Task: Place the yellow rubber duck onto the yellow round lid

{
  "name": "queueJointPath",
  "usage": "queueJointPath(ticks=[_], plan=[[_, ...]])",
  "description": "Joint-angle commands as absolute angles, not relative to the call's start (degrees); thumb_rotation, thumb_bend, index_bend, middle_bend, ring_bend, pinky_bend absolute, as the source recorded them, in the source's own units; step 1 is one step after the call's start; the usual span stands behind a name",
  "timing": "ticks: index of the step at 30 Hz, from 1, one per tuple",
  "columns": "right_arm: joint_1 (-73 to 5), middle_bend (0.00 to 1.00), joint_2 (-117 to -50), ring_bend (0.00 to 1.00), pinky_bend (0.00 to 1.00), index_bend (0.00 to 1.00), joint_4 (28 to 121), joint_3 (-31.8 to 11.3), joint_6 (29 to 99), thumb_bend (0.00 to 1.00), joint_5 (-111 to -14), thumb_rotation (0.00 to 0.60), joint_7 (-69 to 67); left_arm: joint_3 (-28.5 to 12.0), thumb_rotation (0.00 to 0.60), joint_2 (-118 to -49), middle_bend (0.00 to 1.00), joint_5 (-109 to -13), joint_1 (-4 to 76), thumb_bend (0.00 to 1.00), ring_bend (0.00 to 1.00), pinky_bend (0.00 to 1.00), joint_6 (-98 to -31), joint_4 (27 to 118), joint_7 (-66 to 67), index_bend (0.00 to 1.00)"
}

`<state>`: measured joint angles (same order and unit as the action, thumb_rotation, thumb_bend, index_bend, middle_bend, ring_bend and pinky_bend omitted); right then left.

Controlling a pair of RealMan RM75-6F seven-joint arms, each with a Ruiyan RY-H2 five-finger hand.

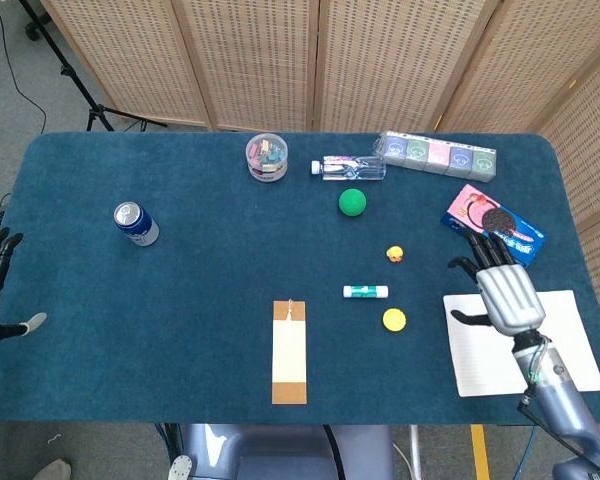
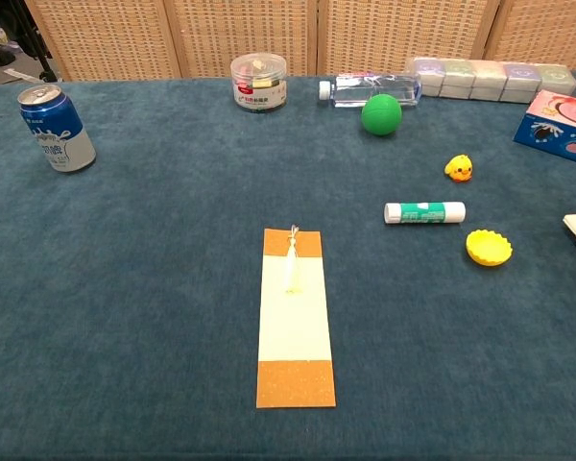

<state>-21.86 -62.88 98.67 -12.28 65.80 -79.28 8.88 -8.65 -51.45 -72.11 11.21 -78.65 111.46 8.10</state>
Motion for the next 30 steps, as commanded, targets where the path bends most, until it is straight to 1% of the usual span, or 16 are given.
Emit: queueJointPath(ticks=[1, 5, 10, 11, 13, 15, 23, 30], plan=[[-27.53, 0.00, -64.47, 0.00, 0.00, 0.35, 99.03, -16.28, 59.62, 0.10, -72.15, 0.600, 13.24, -8.82, 0.600, -51.97, 0.00, -70.94, 11.84, 0.00, 0.00, 0.00, -77.83, 111.25, 8.98, 0.00], [-31.88, 0.00, -67.32, 0.00, 0.00, 0.36, 95.61, -17.57, 56.12, 0.11, -67.54, 0.600, 16.18, -9.14, 0.600, -52.67, 0.00, -69.36, 12.84, 0.00, 0.00, 0.00, -76.73, 110.79, 10.20, 0.00], [-36.33, 0.00, -71.32, 0.00, 0.00, 0.38, 88.77, -17.55, 51.62, 0.14, -63.38, 0.600, 17.87, -9.34, 0.600, -53.26, 0.00, -67.56, 13.64, 0.00, 0.00, 0.00, -75.78, 110.50, 11.40, 0.00], [-37.08, 0.00, -72.01, 0.00, 0.00, 0.38, 87.53, -17.43, 50.83, 0.15, -62.81, 0.600, 18.07, -9.37, 0.600, -53.34, 0.00, -67.22, 13.74, 0.00, 0.00, 0.00, -75.72, 110.52, 11.65, 0.00], [-38.51, 0.00, -73.61, 0.00, 0.00, 0.38, 84.77, -17.09, 49.40, 0.22, -62.03, 0.600, 18.03, -9.40, 0.600, -53.53, 0.00, -66.63, 13.92, 0.00, 0.00, 0.00, -75.66, 110.58, 12.15, 0.00], [-39.56, 0.00, -74.94, 0.00, 0.00, 0.38, 82.54, -16.80, 48.00, 0.26, -61.19, 0.600, 17.53, -9.42, 0.600, -53.73, 0.00, -66.19, 14.10, 0.00, 0.00, 0.00, -75.60, 110.61, 12.62, 0.00], [-44.71, 0.00, -82.04, 0.00, 0.00, 0.38, 70.27, -15.89, 41.63, 0.26, -58.34, 0.600, 15.38, -9.61, 0.600, -54.54, 0.00, -63.85, 15.07, 0.00, 0.00, 0.00, -75.06, 110.26, 14.65, 0.00], [-46.36, 0.00, -85.98, 0.00, 0.00, 0.39, 63.70, -14.59, 39.51, 0.26, -59.05, 0.600, 12.81, -9.84, 0.600, -55.01, 0.00, -62.58, 15.57, 0.00, 0.00, 0.00, -75.06, 109.87, 15.32, 0.00]])
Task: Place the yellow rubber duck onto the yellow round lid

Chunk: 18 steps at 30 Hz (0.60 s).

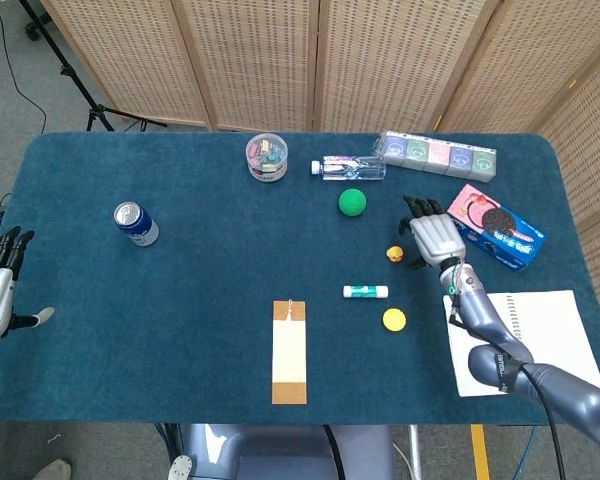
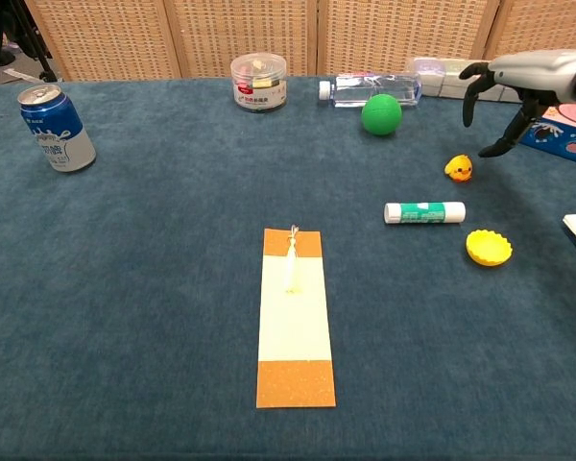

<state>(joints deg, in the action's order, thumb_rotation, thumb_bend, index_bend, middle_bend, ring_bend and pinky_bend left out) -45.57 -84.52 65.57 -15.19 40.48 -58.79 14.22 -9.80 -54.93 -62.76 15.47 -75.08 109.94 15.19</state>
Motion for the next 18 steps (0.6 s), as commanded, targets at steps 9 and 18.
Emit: queueJointPath(ticks=[9, 18], plan=[[-47.33, 0.00, -88.48, 0.00, 0.00, 0.39, 58.93, -13.87, 38.14, 0.26, -60.73, 0.600, 9.09, -9.77, 0.600, -55.40, 0.00, -61.73, 16.11, 0.00, 0.00, 0.00, -74.78, 109.62, 16.03, 0.00], [-47.94, 0.00, -91.05, 0.00, 0.00, 0.39, 53.92, -13.30, 36.96, 0.26, -61.58, 0.600, 6.22, -9.53, 0.600, -55.48, 0.00, -61.53, 16.41, 0.00, 0.00, 0.00, -74.49, 109.50, 15.95, 0.00]])
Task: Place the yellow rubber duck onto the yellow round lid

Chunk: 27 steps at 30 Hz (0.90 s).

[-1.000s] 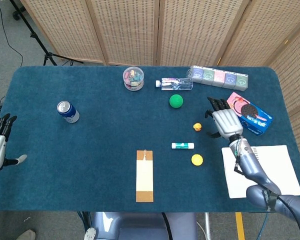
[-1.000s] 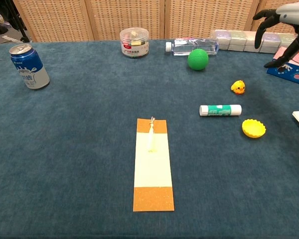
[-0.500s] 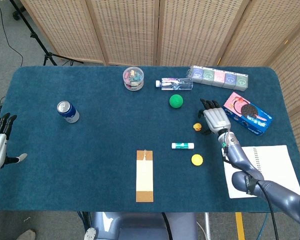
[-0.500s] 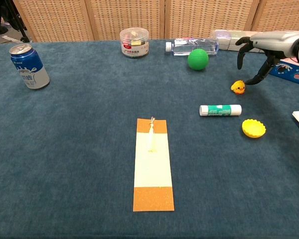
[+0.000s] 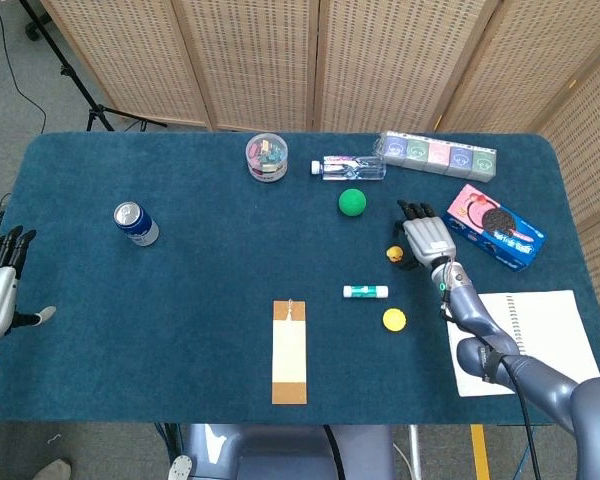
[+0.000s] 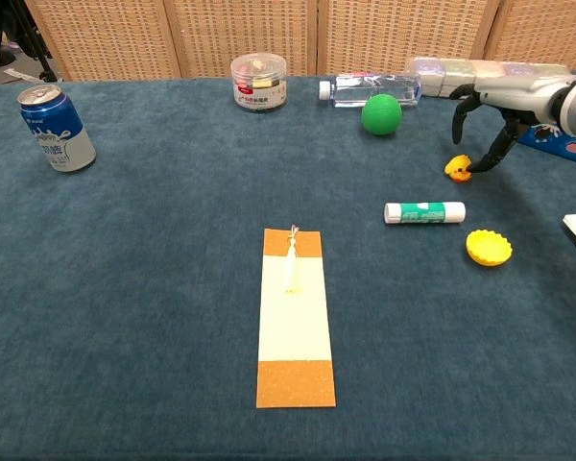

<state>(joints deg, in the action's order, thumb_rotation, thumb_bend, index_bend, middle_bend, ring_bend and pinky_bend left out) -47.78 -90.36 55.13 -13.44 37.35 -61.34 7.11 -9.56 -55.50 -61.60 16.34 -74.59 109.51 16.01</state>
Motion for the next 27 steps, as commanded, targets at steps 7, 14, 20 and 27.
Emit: queueJointPath(ticks=[7, 14, 20, 27], plan=[[-48.15, 0.00, -92.58, 0.00, 0.00, 0.42, 50.57, -12.80, 36.11, 0.26, -62.18, 0.600, 4.89, -9.54, 0.600, -55.29, 0.00, -61.56, 16.47, 0.00, 0.00, 0.00, -74.41, 109.33, 15.27, 0.00], [-48.48, 0.00, -93.82, 0.00, 0.00, 0.44, 48.42, -12.56, 35.36, 0.26, -62.83, 0.600, 3.74, -9.50, 0.600, -55.14, 0.00, -61.35, 16.69, 0.00, 0.00, 0.00, -74.06, 109.17, 14.93, 0.00], [-48.74, 0.00, -94.53, 0.00, 0.00, 0.46, 46.85, -12.69, 34.79, 0.28, -63.05, 0.600, 2.88, -9.46, 0.600, -55.03, 0.00, -61.28, 16.76, 0.00, 0.00, 0.00, -74.02, 109.15, 14.68, 0.00], [-48.79, 0.00, -95.06, 0.00, 0.00, 0.49, 46.32, -12.70, 34.57, 0.31, -63.64, 0.600, 1.79, -9.40, 0.600, -54.93, 0.00, -61.34, 16.79, 0.00, 0.00, 0.00, -74.01, 109.09, 14.35, 0.00]])
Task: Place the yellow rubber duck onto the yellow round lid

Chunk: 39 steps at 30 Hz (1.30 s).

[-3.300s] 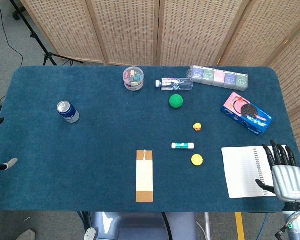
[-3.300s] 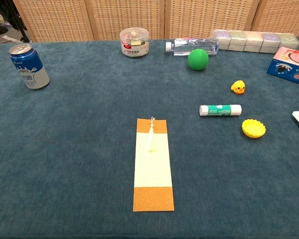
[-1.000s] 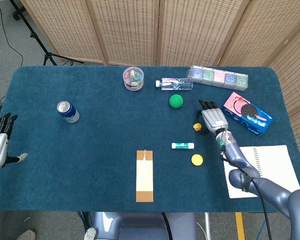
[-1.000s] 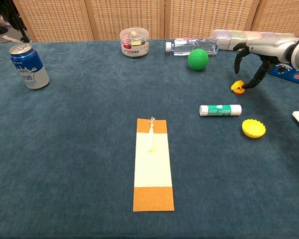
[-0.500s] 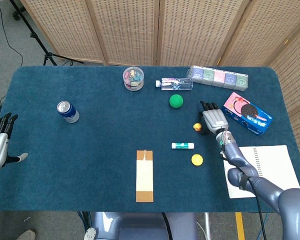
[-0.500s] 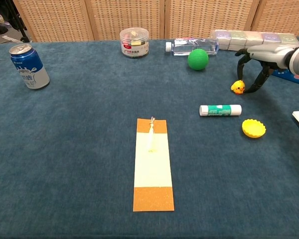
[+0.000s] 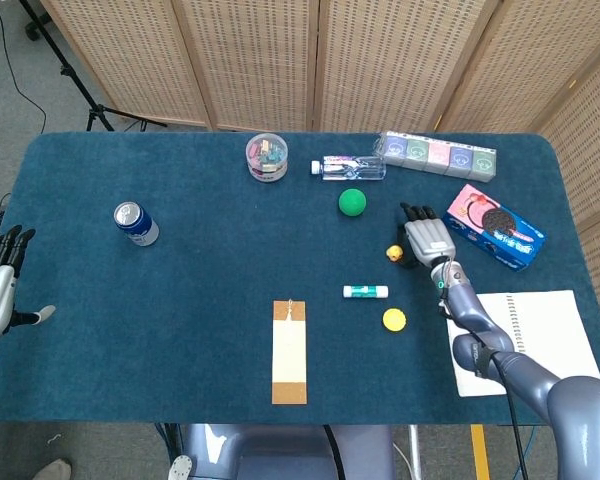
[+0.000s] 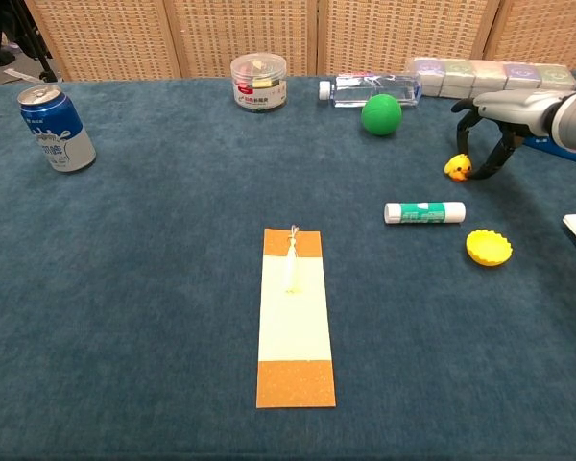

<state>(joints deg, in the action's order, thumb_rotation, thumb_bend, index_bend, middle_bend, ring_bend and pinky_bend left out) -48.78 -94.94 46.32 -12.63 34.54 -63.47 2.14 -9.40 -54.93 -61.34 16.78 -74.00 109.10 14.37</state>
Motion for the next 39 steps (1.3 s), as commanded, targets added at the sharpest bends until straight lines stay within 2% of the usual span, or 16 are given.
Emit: queueJointPath(ticks=[1, 8, 12, 20, 27, 30, 39], plan=[[-48.81, 0.00, -95.12, 0.00, 0.00, 0.50, 46.32, -12.76, 34.60, 0.31, -63.72, 0.600, 1.57, -9.41, 0.600, -54.94, 0.00, -61.31, 16.81, 0.00, 0.00, 0.00, -74.00, 109.09, 14.36, 0.00], [-48.68, 0.00, -95.22, 0.00, 0.00, 0.51, 46.51, -12.83, 34.95, 0.31, -64.33, 0.600, 0.68, -9.39, 0.600, -54.94, 0.00, -60.99, 17.00, 0.00, 0.00, 0.00, -73.80, 109.00, 14.40, 0.00], [-47.82, 0.00, -92.98, 0.00, 0.00, 0.51, 50.51, -13.06, 36.50, 0.31, -65.49, 0.600, -1.04, -9.35, 0.600, -54.89, 0.00, -60.91, 17.09, 0.00, 0.00, 0.00, -73.58, 108.89, 14.29, 0.00], [-43.77, 0.00, -82.35, 0.00, 0.00, 0.52, 68.09, -12.46, 42.27, 0.31, -70.29, 0.600, -5.28, -9.03, 0.600, -54.59, 0.00, -61.59, 17.09, 0.00, 0.00, 0.00, -73.32, 109.13, 13.77, 0.00], [-39.53, 0.00, -74.77, 0.00, 0.00, 0.52, 82.21, -7.68, 48.86, 0.33, -78.90, 0.600, -5.08, -8.75, 0.600, -54.51, 0.00, -62.09, 17.03, 0.00, 0.00, 0.00, -73.30, 109.40, 13.57, 0.00], [-38.57, 0.00, -74.02, 0.00, 0.00, 0.52, 85.08, -5.90, 50.96, 0.36, -81.82, 0.600, -3.59, -8.67, 0.600, -54.53, 0.00, -62.26, 17.08, 0.00, 0.00, 0.00, -73.33, 109.60, 13.73, 0.00], [-37.68, 0.00, -76.37, 0.00, 0.00, 0.52, 85.11, -3.65, 53.09, 0.36, -83.76, 0.600, 2.44, -8.50, 0.600, -54.51, 0.00, -62.39, 17.24, 0.00, 0.00, 0.00, -73.05, 109.64, 13.74, 0.00]])
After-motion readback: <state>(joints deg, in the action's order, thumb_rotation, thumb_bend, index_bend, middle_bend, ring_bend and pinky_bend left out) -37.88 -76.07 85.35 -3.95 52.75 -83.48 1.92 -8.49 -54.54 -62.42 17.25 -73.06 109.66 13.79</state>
